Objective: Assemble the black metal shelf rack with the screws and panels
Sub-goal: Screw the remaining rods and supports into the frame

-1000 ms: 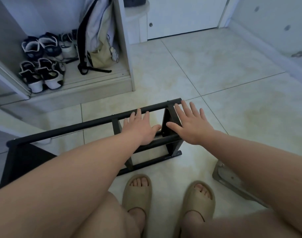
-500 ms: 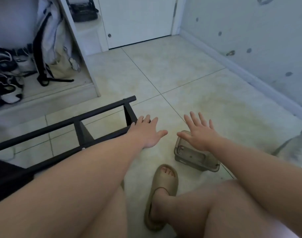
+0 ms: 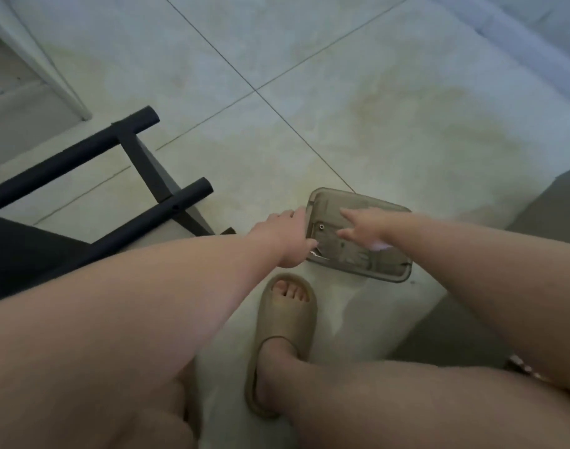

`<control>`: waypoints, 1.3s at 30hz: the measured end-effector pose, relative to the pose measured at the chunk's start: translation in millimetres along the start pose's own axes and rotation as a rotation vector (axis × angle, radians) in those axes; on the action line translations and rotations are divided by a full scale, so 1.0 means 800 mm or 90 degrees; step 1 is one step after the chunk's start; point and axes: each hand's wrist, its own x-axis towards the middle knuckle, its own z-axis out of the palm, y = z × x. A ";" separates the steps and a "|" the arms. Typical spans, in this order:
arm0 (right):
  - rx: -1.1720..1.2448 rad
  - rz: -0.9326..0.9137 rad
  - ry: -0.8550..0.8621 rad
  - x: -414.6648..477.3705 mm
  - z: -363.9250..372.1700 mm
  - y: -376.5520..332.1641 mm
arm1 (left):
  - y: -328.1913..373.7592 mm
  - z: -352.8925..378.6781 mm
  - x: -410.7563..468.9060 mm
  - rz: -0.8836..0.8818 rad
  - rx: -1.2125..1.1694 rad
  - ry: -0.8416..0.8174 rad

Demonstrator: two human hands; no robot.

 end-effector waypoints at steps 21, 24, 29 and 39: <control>0.082 -0.151 0.198 0.147 0.120 -0.004 | -0.033 0.101 0.077 -0.036 -0.464 0.051; 0.090 -0.149 0.192 0.148 0.124 -0.009 | -0.033 0.102 0.078 -0.036 -0.470 0.049; 0.116 -0.069 0.164 0.153 0.123 -0.015 | -0.032 0.100 0.079 -0.031 -0.460 0.050; 0.161 -0.084 0.156 0.069 0.052 -0.007 | -0.047 0.036 0.027 -0.082 -0.232 -0.135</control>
